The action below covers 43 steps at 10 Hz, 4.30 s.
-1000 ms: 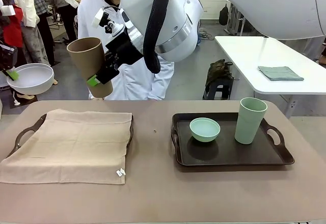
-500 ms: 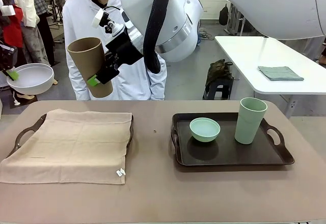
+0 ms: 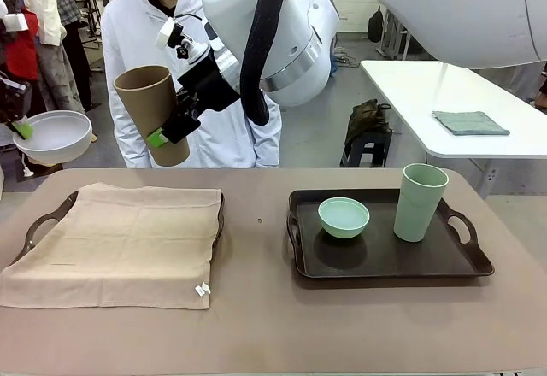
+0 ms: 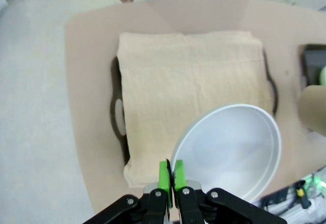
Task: Set up a tray with a mat and arrange the tableware.
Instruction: Place the Picnic Bowl and Reusable plastic cup back onto the Handle tray in front of the human's position.
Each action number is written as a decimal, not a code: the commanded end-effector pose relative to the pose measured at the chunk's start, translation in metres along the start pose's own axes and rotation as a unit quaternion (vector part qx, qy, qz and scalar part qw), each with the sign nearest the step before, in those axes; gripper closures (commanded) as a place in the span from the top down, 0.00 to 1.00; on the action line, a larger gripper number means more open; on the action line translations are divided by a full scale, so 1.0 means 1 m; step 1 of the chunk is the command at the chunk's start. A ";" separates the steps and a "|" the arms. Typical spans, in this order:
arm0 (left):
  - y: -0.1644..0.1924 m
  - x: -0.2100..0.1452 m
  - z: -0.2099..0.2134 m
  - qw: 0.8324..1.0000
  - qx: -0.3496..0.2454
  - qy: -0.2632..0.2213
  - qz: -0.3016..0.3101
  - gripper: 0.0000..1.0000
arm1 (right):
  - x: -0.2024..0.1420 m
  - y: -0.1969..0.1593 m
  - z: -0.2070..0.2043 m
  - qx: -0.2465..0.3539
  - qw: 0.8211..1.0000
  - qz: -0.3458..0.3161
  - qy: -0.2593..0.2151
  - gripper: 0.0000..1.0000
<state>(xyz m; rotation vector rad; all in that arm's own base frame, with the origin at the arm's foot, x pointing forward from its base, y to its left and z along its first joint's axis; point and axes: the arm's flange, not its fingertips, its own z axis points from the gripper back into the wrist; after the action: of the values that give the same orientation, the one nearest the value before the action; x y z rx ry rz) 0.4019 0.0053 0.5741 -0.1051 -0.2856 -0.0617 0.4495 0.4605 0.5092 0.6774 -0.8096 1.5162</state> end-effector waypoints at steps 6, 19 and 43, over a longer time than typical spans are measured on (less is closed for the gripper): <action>0.027 0.006 -0.113 0.999 -0.032 0.040 -0.003 0.04 | -0.087 -0.007 -0.062 0.028 0.997 -0.019 -0.068 0.83; 0.030 0.020 -0.187 0.998 0.005 0.062 0.010 0.04 | -0.153 -0.026 -0.126 0.085 0.993 -0.042 -0.078 0.83; -0.001 0.021 -0.101 0.999 -0.001 0.045 -0.027 0.80 | -0.084 0.019 0.039 -0.062 0.919 -0.303 0.245 1.00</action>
<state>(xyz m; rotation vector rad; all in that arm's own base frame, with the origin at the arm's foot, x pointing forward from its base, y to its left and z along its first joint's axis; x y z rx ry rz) 0.4554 -0.0004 0.4758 -0.1158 -0.2021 -0.1063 0.4502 0.3778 0.4423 0.3995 -0.3548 1.0829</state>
